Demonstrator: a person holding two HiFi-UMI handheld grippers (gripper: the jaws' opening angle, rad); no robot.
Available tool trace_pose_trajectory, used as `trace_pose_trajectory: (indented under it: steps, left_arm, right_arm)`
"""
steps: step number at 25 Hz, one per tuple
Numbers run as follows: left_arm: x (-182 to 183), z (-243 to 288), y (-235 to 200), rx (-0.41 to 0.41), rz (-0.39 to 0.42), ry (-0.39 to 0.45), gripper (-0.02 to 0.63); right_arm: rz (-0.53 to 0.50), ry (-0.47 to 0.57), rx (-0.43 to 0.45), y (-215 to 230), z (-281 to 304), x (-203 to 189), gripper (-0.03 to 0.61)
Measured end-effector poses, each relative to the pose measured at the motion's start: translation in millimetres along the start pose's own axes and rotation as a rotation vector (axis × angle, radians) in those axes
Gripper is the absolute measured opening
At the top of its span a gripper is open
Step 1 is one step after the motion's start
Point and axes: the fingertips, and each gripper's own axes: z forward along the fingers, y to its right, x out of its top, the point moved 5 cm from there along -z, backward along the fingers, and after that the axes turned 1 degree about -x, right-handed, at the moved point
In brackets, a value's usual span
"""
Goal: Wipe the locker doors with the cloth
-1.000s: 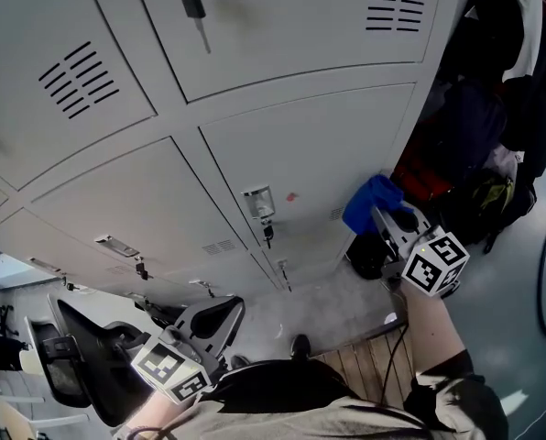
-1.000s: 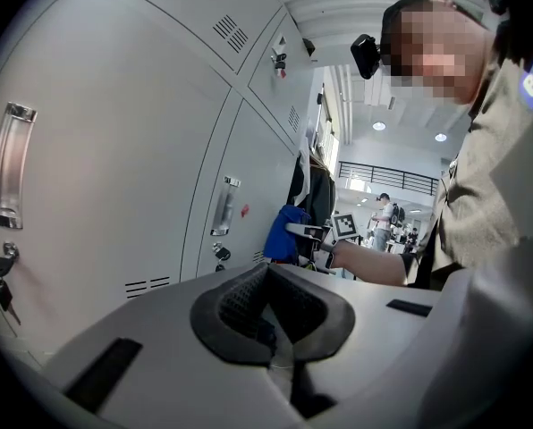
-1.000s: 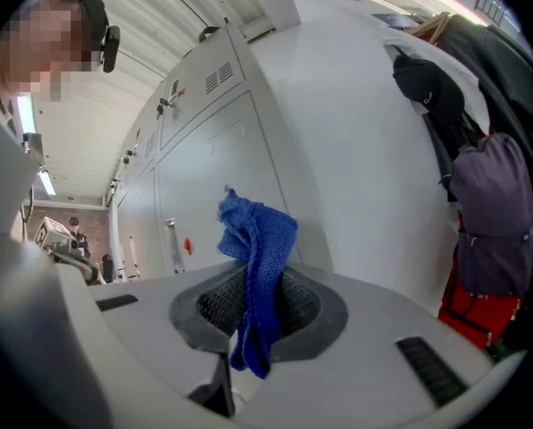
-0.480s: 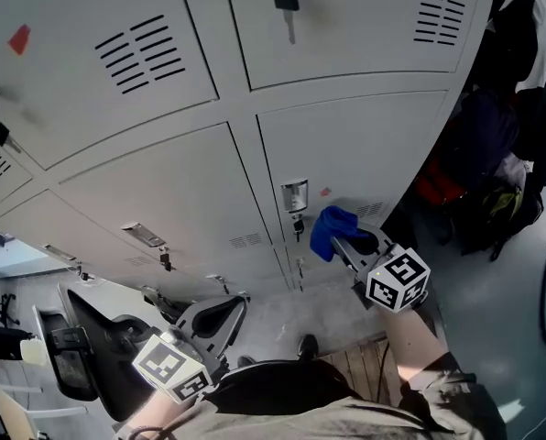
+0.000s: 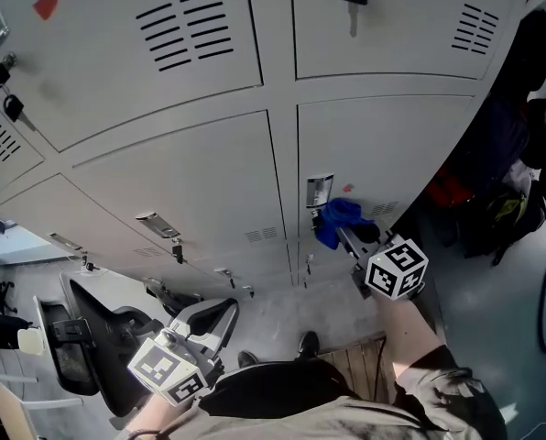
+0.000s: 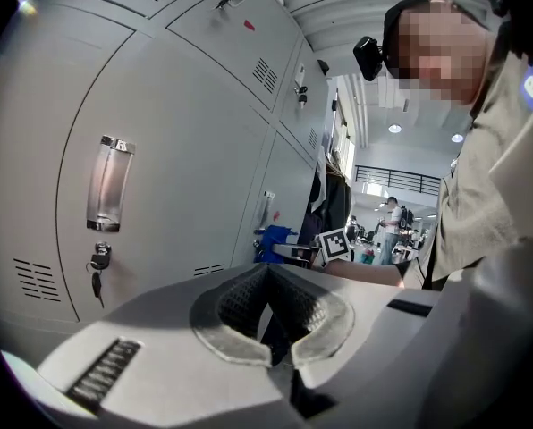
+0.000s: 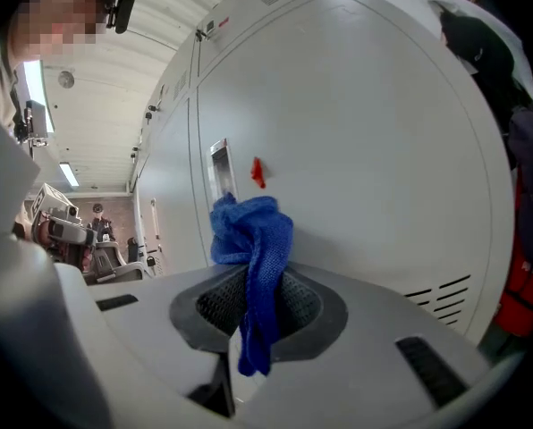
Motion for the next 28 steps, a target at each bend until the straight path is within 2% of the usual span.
trace_pose_trajectory:
  steps: [5, 15, 24, 28]
  left_arm:
    - [-0.2, 3.2, -1.3, 0.002, 0.0, -0.004, 0.0]
    - [1.8, 38.0, 15.6, -0.05, 0.014, -0.029, 0.0]
    - [0.2, 61.2, 30.9, -0.061, 0.02, -0.051, 0.0]
    - [-1.7, 63.7, 34.3, -0.05, 0.019, -0.06, 0.0]
  right_arm:
    - [-0.036, 0.001, -0.026, 18.1, -9.1, 6.6, 0.054]
    - [-0.058, 0.009, -0.136, 79.9, -56.3, 17.8, 0.054]
    - [-0.052, 0.029, -0.199, 120.9, -84.5, 17.0, 0.054]
    - [-0.02, 0.04, -0.238, 133.6, -94.6, 10.0, 0.054]
